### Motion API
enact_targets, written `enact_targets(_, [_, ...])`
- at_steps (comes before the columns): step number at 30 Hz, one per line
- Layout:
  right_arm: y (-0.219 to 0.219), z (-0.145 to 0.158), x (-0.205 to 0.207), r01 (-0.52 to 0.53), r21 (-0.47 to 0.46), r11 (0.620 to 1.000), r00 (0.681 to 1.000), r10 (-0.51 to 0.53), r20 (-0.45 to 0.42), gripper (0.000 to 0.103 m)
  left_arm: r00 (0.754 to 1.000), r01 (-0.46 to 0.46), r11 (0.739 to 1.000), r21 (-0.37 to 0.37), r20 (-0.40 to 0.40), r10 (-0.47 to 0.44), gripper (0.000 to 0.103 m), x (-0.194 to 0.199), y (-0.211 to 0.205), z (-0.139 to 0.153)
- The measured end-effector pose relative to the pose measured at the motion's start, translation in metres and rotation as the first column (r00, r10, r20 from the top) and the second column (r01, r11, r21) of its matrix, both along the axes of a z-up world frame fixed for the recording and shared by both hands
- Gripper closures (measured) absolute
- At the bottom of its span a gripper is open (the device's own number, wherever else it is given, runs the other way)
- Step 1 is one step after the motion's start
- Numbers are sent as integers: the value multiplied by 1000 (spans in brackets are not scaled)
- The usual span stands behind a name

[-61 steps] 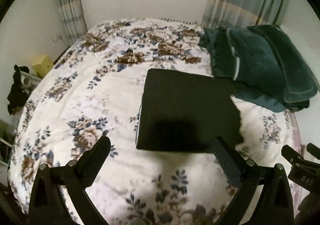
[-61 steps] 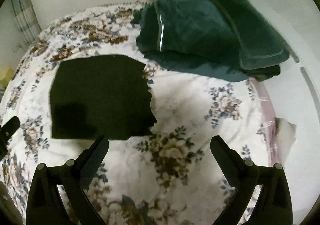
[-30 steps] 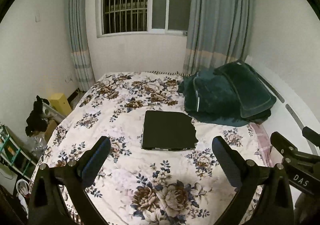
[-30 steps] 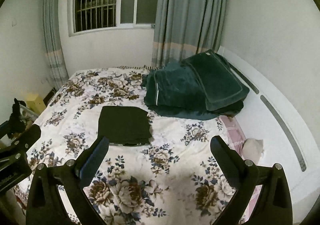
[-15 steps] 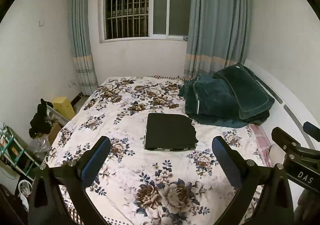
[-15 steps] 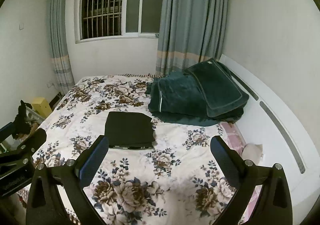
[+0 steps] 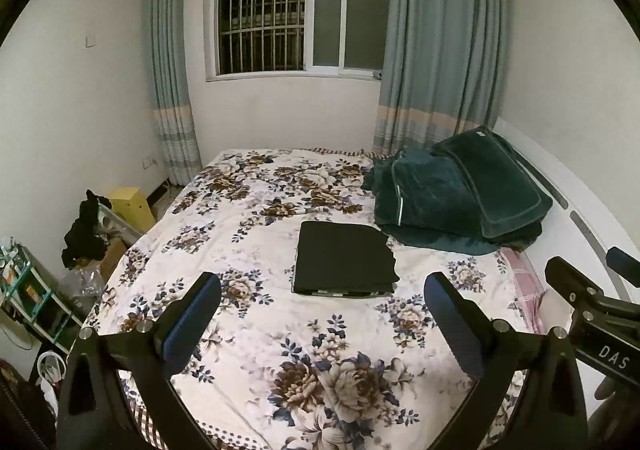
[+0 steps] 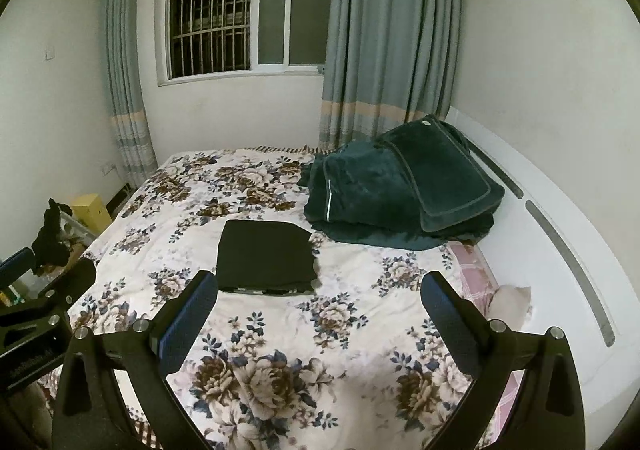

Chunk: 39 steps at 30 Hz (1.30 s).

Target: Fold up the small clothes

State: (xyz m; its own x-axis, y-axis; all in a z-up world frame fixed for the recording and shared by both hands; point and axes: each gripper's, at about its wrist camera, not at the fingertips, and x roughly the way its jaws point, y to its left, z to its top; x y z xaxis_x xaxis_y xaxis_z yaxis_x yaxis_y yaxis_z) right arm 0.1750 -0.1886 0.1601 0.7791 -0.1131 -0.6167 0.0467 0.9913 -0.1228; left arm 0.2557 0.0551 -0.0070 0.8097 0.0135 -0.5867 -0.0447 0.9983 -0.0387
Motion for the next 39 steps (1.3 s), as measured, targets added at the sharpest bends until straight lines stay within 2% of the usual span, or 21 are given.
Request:
enact_targets(25, [-1,-4,-3,7,7,1000,1000,-7,-2,0,1000,-8,1000,15,23,8,0,5,-15,17])
enact_targets(39, [6,-4,0,6,8,1000,1000,-6,1,0,1000,-10,1000,12,23,10,0,4,-14,17])
